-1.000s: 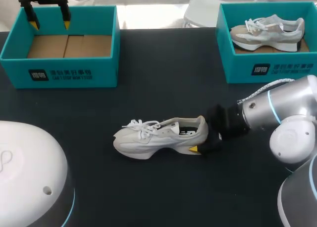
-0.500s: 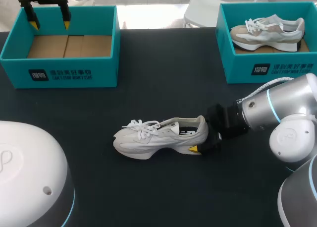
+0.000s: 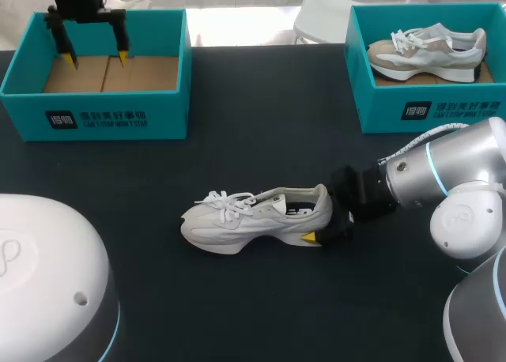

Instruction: Take the shoe out of the shoebox, open the shoe tongue, remove and reinsert the insole, then place the shoe into the shoebox

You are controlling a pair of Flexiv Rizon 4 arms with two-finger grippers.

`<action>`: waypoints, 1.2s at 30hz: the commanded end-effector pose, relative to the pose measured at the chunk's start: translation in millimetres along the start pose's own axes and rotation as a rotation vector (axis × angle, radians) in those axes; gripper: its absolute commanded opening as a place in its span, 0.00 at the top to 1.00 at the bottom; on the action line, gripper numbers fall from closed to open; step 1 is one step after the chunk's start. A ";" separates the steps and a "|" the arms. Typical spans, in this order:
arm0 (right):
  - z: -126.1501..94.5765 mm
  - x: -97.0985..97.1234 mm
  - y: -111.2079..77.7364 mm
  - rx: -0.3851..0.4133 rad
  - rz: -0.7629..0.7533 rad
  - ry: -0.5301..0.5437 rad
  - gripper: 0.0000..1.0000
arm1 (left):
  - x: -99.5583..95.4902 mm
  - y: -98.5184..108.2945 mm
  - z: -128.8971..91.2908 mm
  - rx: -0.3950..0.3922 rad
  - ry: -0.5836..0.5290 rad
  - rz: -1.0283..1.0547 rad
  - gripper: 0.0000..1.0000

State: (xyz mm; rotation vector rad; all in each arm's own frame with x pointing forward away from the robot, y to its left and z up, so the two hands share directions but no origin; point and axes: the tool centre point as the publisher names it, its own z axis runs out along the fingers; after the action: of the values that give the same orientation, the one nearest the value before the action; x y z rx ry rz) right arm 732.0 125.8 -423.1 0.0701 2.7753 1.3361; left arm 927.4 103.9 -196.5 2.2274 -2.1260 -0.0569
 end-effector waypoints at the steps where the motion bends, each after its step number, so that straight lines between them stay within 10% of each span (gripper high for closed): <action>1: 1.4 -0.8 -2.2 0.005 0.000 0.000 1.00 | 10.1 60.0 4.2 0.074 0.033 -0.004 0.00; 20: 1.4 -0.8 -2.2 0.005 0.000 0.000 1.00 | 108.6 182.8 40.1 0.072 -0.064 -0.044 0.00; 36: 1.4 -0.8 -2.2 0.005 0.000 0.000 1.00 | 108.6 182.8 40.1 0.072 -0.064 -0.044 0.00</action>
State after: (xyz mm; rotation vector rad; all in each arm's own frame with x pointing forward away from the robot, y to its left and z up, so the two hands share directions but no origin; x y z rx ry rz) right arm 732.1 125.8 -423.2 0.0700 2.7751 1.3366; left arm 748.6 -15.2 -221.2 2.3436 -2.1432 -0.0627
